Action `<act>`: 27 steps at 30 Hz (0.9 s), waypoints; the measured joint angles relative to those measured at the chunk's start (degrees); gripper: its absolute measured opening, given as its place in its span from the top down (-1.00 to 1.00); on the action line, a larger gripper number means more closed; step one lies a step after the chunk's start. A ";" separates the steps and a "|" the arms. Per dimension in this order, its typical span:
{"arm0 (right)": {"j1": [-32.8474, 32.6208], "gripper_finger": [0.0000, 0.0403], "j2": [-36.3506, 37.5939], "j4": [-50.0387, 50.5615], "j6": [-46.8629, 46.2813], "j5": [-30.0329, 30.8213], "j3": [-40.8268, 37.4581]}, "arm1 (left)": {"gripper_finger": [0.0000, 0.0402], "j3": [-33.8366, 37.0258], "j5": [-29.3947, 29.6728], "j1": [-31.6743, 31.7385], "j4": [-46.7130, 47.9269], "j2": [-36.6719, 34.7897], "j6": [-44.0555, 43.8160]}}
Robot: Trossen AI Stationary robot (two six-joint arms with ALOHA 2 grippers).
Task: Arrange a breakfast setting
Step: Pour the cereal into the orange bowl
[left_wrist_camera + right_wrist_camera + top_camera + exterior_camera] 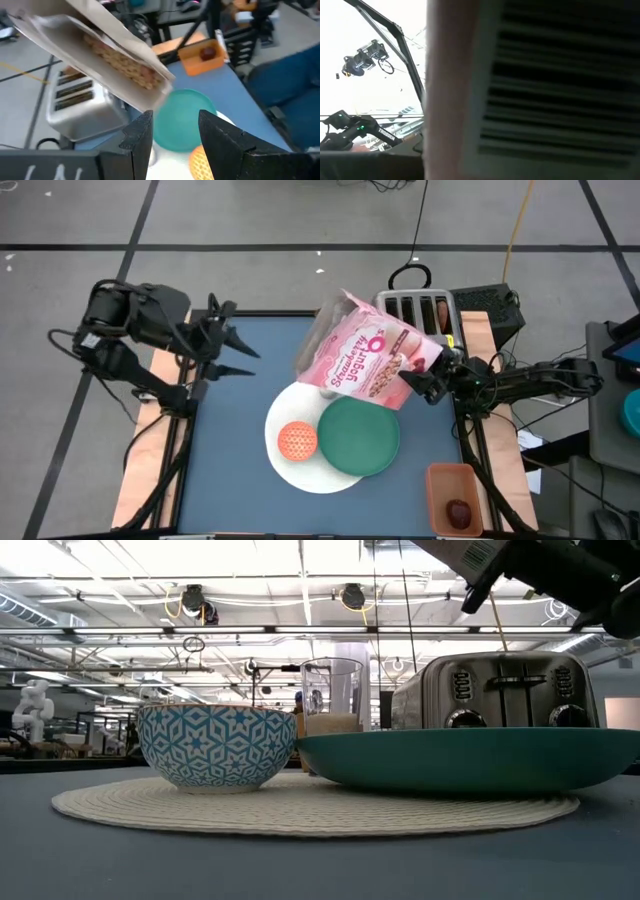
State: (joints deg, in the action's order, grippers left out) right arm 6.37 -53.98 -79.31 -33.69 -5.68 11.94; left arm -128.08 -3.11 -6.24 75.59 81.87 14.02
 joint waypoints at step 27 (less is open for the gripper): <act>0.02 -0.26 2.11 5.20 3.38 -2.09 0.07 | 0.19 89.47 -0.46 10.32 -67.80 -46.25 -10.06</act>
State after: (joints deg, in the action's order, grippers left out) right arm 6.39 -51.87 -74.11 -30.32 -7.77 12.01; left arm -38.62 -3.58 4.08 7.79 35.62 3.96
